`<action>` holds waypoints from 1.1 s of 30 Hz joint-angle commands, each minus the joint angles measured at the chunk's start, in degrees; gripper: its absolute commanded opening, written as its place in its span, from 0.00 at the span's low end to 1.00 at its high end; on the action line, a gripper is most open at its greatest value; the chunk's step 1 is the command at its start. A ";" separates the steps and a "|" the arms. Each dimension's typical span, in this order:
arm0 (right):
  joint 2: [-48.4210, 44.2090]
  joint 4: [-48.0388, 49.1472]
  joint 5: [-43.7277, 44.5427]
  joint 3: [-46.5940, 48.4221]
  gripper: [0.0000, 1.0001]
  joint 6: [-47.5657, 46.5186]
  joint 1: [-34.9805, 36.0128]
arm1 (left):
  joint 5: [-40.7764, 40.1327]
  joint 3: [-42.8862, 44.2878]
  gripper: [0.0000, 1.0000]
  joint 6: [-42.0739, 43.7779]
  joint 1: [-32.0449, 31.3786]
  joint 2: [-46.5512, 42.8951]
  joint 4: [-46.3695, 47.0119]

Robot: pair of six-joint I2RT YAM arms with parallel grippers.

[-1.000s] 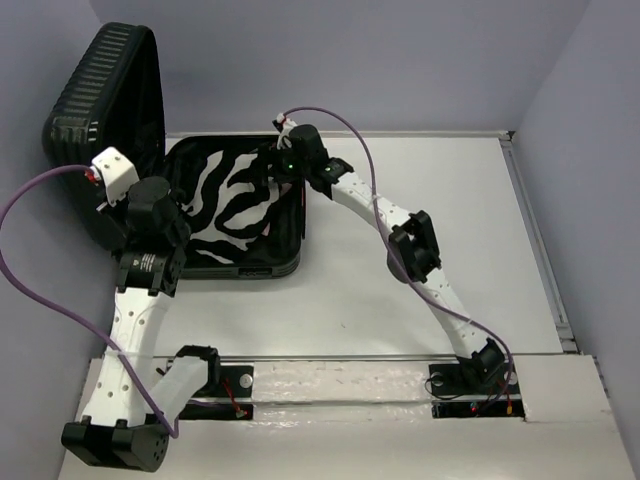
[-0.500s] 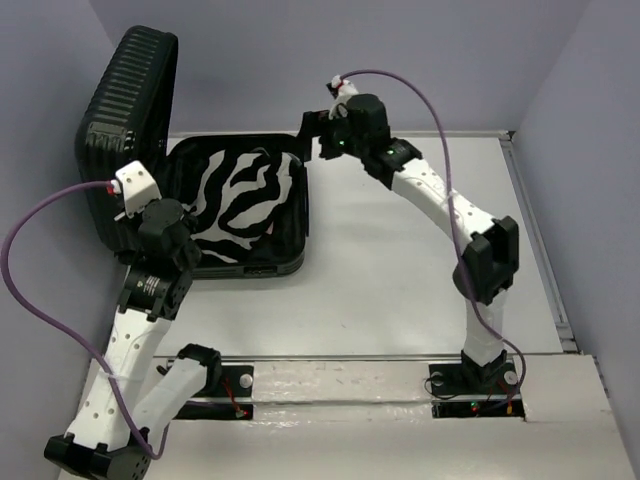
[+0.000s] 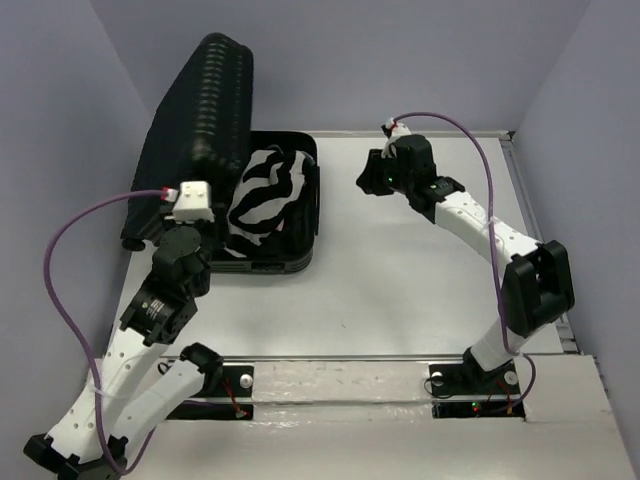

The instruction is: Pack the luggage

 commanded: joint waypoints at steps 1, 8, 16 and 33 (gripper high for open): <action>-6.03 4.16 0.75 -2.62 0.39 1.20 -2.72 | 38.04 2.41 0.88 -6.93 -6.52 -2.09 -1.69; -4.54 5.56 -0.48 -5.09 0.43 3.22 -2.73 | 68.72 10.06 0.99 -9.04 -6.53 -8.59 -7.63; -3.14 8.29 -7.76 -7.72 0.07 6.39 -2.73 | 27.92 23.41 0.91 -18.71 -6.18 14.13 -7.26; 0.38 15.67 -15.77 -8.78 1.00 9.56 -0.53 | 33.61 38.99 0.99 -23.72 38.20 47.99 -4.28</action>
